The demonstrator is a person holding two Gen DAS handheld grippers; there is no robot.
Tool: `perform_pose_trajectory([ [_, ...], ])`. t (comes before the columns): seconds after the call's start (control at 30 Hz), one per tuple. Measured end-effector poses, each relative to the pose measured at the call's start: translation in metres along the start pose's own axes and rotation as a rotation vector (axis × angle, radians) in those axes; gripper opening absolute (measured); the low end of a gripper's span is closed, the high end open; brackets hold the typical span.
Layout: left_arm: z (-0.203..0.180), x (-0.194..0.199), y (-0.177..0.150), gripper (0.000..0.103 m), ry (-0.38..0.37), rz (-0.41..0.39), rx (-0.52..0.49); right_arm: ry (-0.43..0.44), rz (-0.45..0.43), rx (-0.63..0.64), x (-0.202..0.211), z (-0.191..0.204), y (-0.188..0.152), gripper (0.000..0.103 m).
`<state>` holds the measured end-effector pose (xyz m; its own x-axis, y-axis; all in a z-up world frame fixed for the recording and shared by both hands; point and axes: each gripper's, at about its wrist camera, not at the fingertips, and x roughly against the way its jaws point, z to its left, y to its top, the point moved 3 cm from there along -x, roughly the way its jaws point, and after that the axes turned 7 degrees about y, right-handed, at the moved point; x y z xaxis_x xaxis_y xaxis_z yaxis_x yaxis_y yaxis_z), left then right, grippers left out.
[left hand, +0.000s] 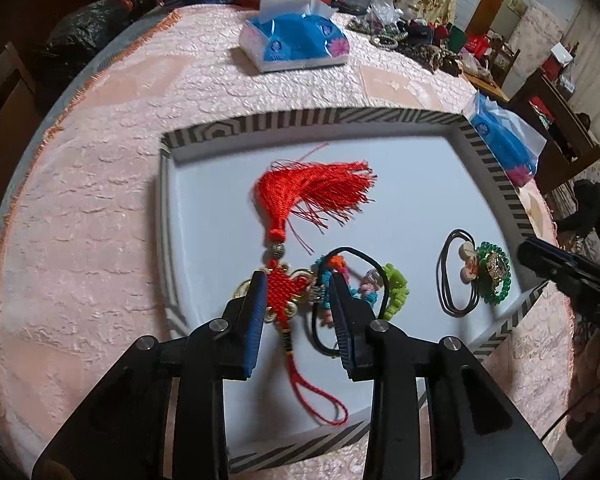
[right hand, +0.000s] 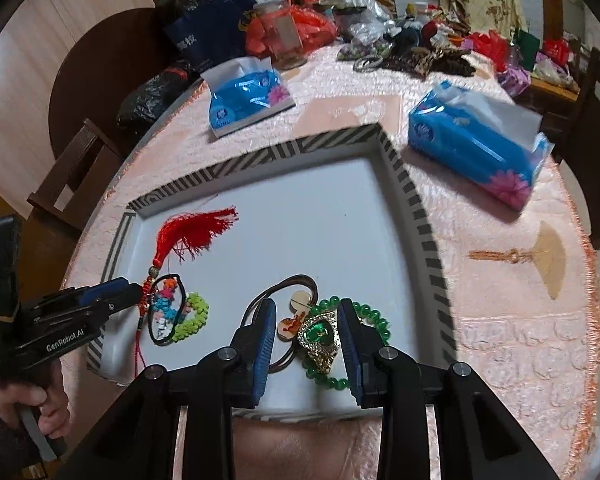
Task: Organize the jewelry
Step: 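Lower both pieces into the tray and open both grippers, then withdraw both tools from the tray toward the crystal and rainbow bracelets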
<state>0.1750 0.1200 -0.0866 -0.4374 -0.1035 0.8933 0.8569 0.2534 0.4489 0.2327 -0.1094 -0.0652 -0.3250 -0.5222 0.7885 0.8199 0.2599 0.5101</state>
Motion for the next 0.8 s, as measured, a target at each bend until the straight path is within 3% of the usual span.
perform_pose_trajectory([
  [0.23, 0.010, 0.024, -0.014, 0.031, 0.000, -0.030, -0.007, -0.040, -0.043, -0.002, 0.037, 0.000, -0.015, 0.030],
  [0.5, -0.012, 0.060, -0.053, 0.031, -0.077, -0.057, -0.074, -0.091, -0.068, -0.020, 0.080, -0.002, -0.066, 0.030],
  [0.7, -0.051, 0.065, -0.105, 0.031, -0.180, -0.006, -0.209, -0.114, -0.043, -0.056, 0.095, -0.005, -0.117, 0.030],
  [0.8, -0.065, 0.061, -0.126, 0.031, -0.187, 0.036, -0.242, -0.115, -0.031, -0.082, 0.100, -0.005, -0.144, 0.030],
])
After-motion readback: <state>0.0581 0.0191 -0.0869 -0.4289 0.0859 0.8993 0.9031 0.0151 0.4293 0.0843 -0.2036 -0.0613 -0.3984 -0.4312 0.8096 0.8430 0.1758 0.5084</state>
